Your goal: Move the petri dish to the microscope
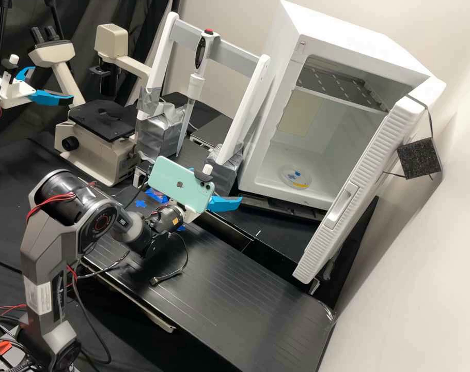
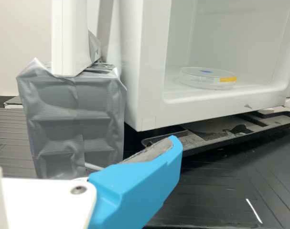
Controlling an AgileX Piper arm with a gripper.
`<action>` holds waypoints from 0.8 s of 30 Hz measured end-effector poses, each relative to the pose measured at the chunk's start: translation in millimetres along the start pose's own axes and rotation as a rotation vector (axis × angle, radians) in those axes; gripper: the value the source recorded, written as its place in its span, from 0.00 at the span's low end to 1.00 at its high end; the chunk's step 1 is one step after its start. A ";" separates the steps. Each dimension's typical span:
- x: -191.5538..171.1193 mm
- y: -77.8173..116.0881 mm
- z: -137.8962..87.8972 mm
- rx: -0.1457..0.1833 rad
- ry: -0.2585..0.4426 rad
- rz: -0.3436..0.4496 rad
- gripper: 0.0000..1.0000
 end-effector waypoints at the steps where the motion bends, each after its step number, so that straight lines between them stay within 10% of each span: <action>1: 0.0 0.0 0.0 0.000 0.000 0.000 1.00; 14: -15.3 9.1 17.4 0.011 0.010 0.023 1.00; 24: -27.9 66.6 62.7 0.079 0.006 0.191 1.00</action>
